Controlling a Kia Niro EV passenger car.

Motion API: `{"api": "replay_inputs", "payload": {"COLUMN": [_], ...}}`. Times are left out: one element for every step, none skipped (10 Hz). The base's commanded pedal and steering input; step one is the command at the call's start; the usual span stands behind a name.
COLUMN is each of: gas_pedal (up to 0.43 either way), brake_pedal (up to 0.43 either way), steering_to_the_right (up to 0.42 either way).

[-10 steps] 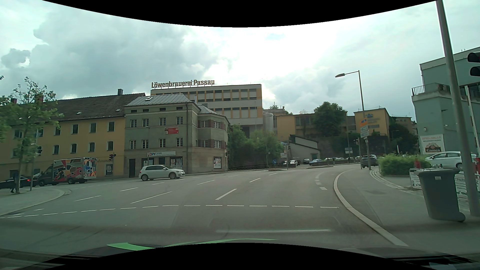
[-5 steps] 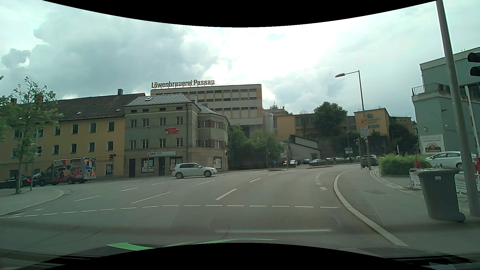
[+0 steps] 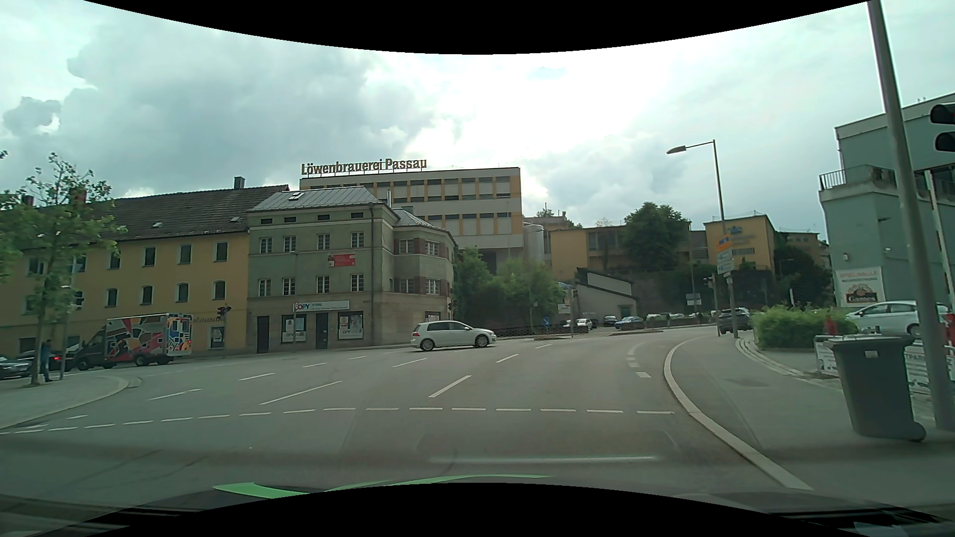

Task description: Follow the waypoints while adhering to traffic rules and regulations

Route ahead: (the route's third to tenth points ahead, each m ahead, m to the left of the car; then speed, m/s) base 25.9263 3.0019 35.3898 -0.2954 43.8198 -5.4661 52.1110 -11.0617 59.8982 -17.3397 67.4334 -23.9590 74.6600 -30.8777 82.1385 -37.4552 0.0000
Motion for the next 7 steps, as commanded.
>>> {"api": "replay_inputs", "payload": {"gas_pedal": [0.000,0.000,0.000,0.000,0.000,0.000,0.000], "brake_pedal": [0.354,0.354,0.354,0.354,0.354,0.354,0.354], "steering_to_the_right": [0.031,0.031,0.031,0.031,0.031,0.031,0.031]}}
